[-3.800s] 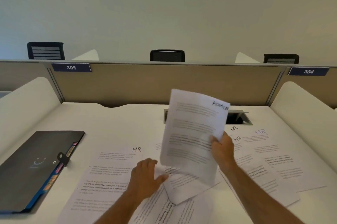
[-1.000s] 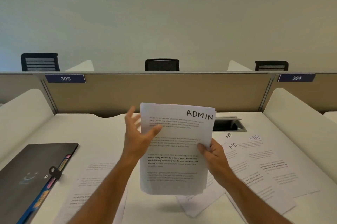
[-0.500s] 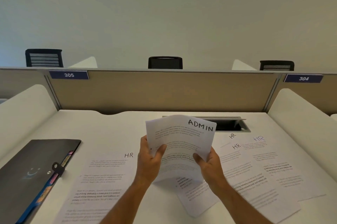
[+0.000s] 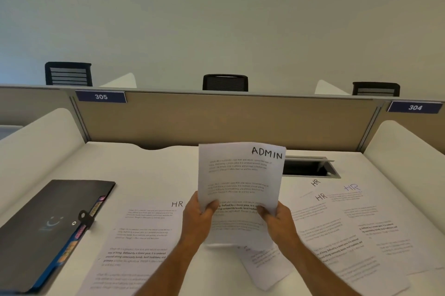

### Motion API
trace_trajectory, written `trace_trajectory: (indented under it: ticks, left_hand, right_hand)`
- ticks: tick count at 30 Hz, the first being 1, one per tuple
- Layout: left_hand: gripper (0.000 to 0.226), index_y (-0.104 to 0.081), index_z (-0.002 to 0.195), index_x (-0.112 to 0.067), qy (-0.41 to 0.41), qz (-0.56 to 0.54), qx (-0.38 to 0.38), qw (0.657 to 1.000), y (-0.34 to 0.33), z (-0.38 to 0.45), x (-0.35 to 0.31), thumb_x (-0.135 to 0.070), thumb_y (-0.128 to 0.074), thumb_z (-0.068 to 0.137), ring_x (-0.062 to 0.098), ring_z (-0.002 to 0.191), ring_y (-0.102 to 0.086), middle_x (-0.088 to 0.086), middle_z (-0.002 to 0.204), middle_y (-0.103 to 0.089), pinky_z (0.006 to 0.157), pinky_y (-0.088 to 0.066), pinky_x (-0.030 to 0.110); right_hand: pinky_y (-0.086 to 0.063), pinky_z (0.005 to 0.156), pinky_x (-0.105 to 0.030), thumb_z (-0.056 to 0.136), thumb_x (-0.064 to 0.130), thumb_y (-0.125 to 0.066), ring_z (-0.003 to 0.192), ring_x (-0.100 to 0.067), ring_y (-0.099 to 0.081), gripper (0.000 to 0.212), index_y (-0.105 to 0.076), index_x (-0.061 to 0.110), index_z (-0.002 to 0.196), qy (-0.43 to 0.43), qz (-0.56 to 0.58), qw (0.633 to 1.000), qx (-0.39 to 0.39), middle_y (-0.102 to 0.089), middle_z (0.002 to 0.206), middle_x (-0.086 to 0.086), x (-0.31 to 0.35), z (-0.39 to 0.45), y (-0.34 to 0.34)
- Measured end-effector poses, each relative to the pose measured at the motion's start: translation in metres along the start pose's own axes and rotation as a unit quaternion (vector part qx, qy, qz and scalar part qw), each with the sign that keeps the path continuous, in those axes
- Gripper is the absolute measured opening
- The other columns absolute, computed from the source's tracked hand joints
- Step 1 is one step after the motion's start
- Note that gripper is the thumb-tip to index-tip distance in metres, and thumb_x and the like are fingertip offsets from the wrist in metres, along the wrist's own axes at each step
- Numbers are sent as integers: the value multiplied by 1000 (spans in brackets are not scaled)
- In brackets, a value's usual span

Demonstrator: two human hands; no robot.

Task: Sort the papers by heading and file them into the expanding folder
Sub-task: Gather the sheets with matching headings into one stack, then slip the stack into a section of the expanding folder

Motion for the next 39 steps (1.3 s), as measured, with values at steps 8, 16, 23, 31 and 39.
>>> trace_trajectory:
  ticks: [8, 16, 23, 31, 39]
  left_hand:
    - [34, -56, 120, -25, 53, 81, 14, 995, 98, 35, -12, -26, -72, 90, 14, 92, -71, -8, 110, -69, 75, -60, 29]
    - [21, -61, 100, -24, 111, 208, -142, 961, 265, 39, 32, -41, -69, 91, 16, 69, -68, -2, 83, -71, 63, -58, 36]
    - [21, -60, 100, -26, 138, 464, -164, 860, 359, 26, 69, -36, -71, 85, 20, 89, -61, -2, 99, -67, 76, -55, 37]
    - [82, -44, 140, -24, 194, 553, -61, 808, 374, 34, 108, -60, -76, 74, 26, 130, -45, 2, 143, -49, 103, -45, 47]
    - [59, -33, 143, -34, 121, 536, -30, 835, 374, 41, 105, -39, -60, 90, 18, 97, -63, 1, 134, -57, 82, -57, 37]
  right_hand:
    - [-63, 70, -35, 93, 6, -64, 90, -23, -76, 19, -68, 12, 111, -90, 51, 987, 125, -78, 101, -4, 19, 11, -93]
    - [-58, 78, -41, 95, -3, -59, 95, -31, -70, 20, -66, 9, 109, -195, 86, 969, 122, -74, 105, -11, -10, 8, -197]
    - [-55, 78, -40, 93, -5, -59, 92, -30, -68, 20, -65, 8, 107, -235, 90, 960, 126, -72, 100, -10, -31, 14, -255]
    - [-52, 97, -52, 91, -1, -65, 97, -29, -69, 21, -65, 10, 109, -238, 45, 963, 120, -73, 103, -8, -48, 22, -295]
    - [-51, 57, -27, 90, 0, -66, 80, -20, -68, 18, -61, 17, 89, -248, 41, 963, 93, -72, 88, -1, -56, 24, -306]
Point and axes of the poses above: each hand's wrist, its own z-axis towards the middle knuckle, its own y-axis out of the back of the hand, x = y × z, the point moved 7 cm from there along z, towards the middle knuckle
